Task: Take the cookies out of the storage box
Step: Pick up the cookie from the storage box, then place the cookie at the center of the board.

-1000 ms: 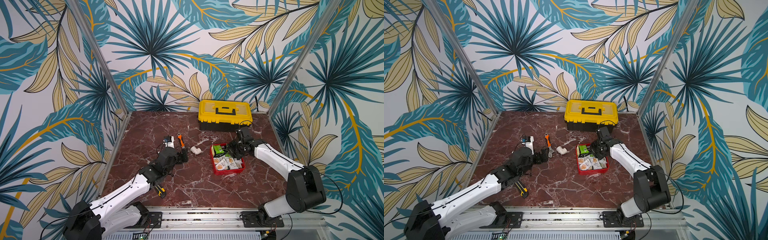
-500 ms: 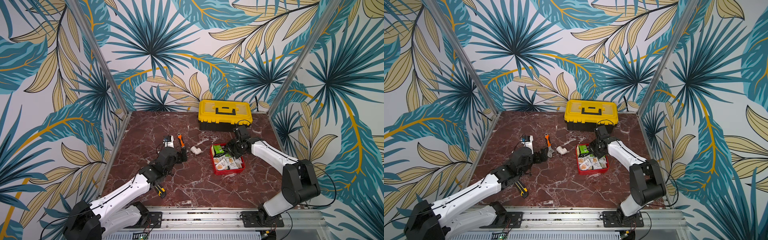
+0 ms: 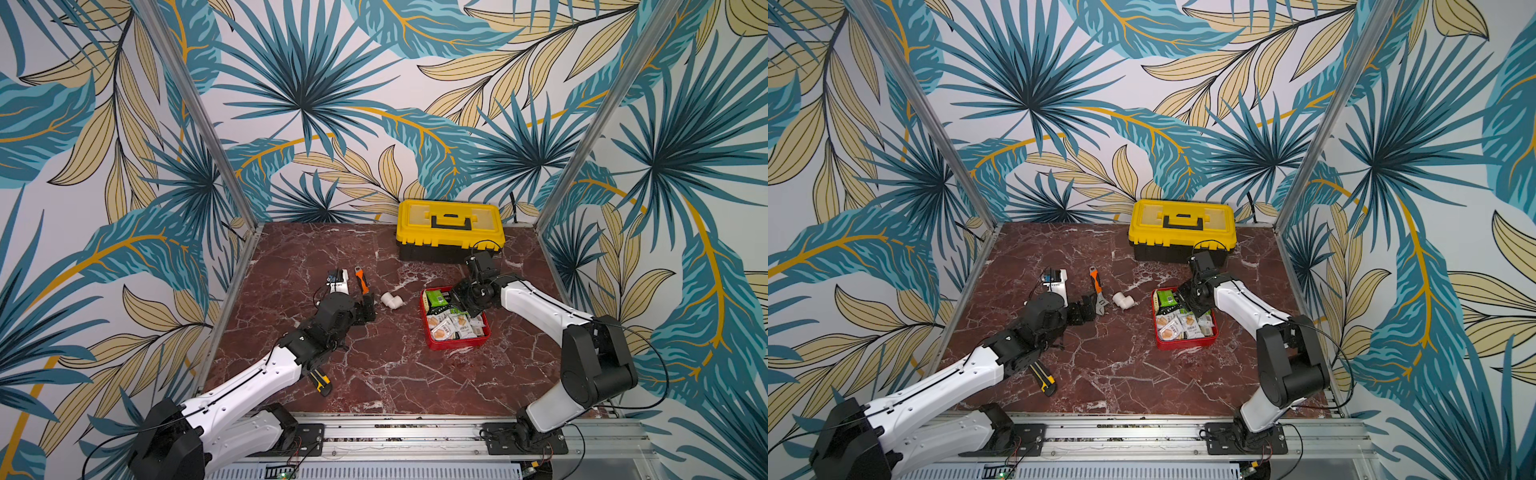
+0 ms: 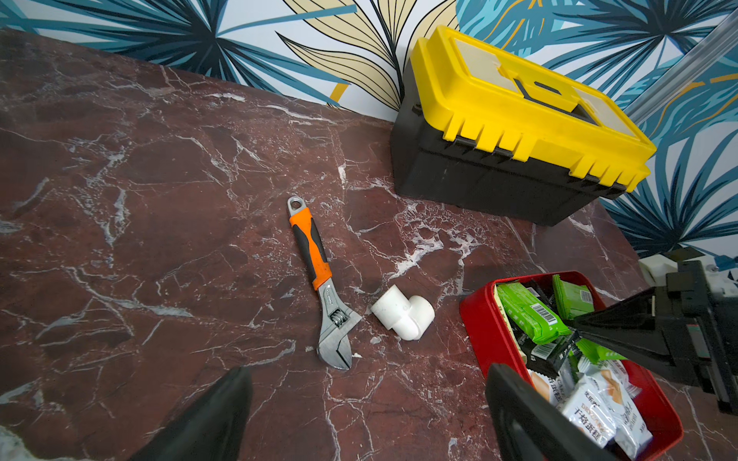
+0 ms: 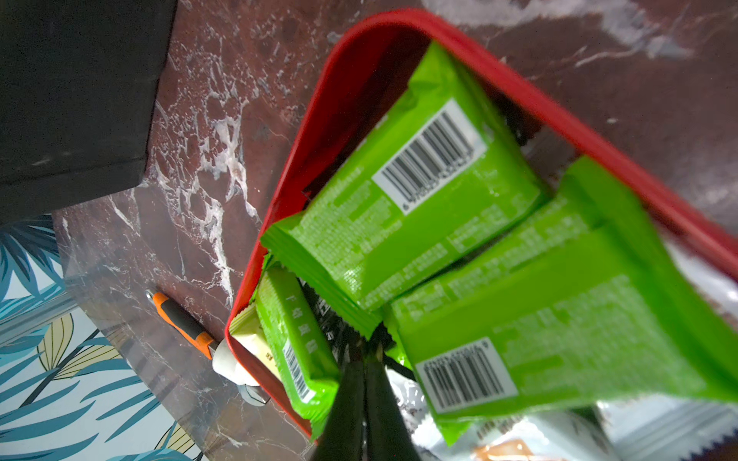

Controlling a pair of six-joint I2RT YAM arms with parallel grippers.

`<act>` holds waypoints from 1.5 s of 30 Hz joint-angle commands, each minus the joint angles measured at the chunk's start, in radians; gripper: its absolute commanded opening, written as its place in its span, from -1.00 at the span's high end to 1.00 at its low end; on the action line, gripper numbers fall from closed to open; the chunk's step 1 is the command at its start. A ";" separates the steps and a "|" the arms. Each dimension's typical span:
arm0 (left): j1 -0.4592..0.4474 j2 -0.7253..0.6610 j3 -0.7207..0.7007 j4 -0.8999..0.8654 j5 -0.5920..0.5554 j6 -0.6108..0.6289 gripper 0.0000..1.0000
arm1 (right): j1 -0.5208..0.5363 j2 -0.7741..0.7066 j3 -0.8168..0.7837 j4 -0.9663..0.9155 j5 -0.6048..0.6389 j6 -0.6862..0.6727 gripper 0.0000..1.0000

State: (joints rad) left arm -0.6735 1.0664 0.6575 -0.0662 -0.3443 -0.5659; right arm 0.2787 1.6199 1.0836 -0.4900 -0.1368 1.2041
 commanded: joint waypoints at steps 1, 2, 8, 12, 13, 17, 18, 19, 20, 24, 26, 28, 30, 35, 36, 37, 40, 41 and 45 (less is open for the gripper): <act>-0.003 -0.002 0.056 0.000 -0.010 -0.007 -0.92 | 0.004 0.008 -0.001 0.010 -0.009 -0.008 0.96; -0.003 -0.002 0.059 -0.005 -0.010 -0.010 -0.92 | 0.004 0.004 -0.002 0.010 -0.010 -0.009 1.00; -0.002 -0.003 0.078 -0.052 -0.021 -0.072 -0.92 | -0.002 -0.074 -0.045 0.006 -0.014 -0.029 1.00; 0.002 0.000 0.108 -0.155 -0.044 -0.155 -0.92 | -0.006 -0.164 -0.076 -0.021 0.023 -0.084 1.00; 0.003 0.000 0.115 -0.177 -0.042 -0.173 -0.92 | -0.005 -0.189 -0.080 -0.041 0.042 -0.103 1.00; 0.012 -0.003 0.135 -0.264 -0.001 -0.230 -0.95 | -0.005 -0.279 -0.089 -0.094 0.095 -0.194 1.00; 0.015 -0.001 0.143 -0.293 0.010 -0.246 -0.98 | -0.004 -0.299 -0.089 -0.096 0.096 -0.224 1.00; 0.018 0.003 0.157 -0.339 0.015 -0.268 -1.00 | -0.004 -0.315 -0.084 -0.096 0.085 -0.257 1.00; 0.024 0.010 0.173 -0.383 0.025 -0.289 -1.00 | -0.003 -0.327 -0.076 -0.096 0.073 -0.292 1.00; 0.045 0.030 0.217 -0.517 0.097 -0.318 -1.00 | 0.020 -0.349 -0.048 -0.051 -0.044 -0.438 1.00; 0.046 0.026 0.218 -0.546 0.113 -0.322 -1.00 | 0.050 -0.339 -0.031 -0.024 -0.107 -0.475 1.00; 0.045 0.018 0.218 -0.590 0.116 -0.330 -1.00 | 0.097 -0.315 -0.022 0.020 -0.158 -0.460 1.00; 0.045 0.013 0.216 -0.633 0.117 -0.334 -1.00 | 0.157 -0.288 -0.038 0.112 -0.203 -0.406 1.00; 0.048 -0.020 0.189 -0.733 0.106 -0.368 -1.00 | 0.338 -0.173 -0.015 0.275 -0.199 -0.308 1.00; 0.050 -0.032 0.180 -0.754 0.097 -0.386 -1.00 | 0.364 -0.141 -0.009 0.326 -0.199 -0.280 1.00; 0.052 -0.046 0.170 -0.774 0.089 -0.405 -1.00 | 0.390 -0.110 -0.005 0.360 -0.201 -0.252 1.00; 0.056 -0.087 0.139 -0.827 0.065 -0.459 -1.00 | 0.447 -0.020 0.029 0.416 -0.217 -0.210 1.00; 0.057 -0.105 0.126 -0.844 0.060 -0.475 -1.00 | 0.465 0.013 0.048 0.421 -0.224 -0.205 1.00; 0.062 -0.169 0.081 -0.886 0.062 -0.518 -1.00 | 0.519 0.135 0.099 0.462 -0.263 -0.163 1.00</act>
State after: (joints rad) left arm -0.6193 0.9340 0.7834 -0.8730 -0.2630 -1.0286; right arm 0.7692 1.6993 1.1496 -0.1066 -0.3588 0.9840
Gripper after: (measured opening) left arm 0.999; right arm 0.056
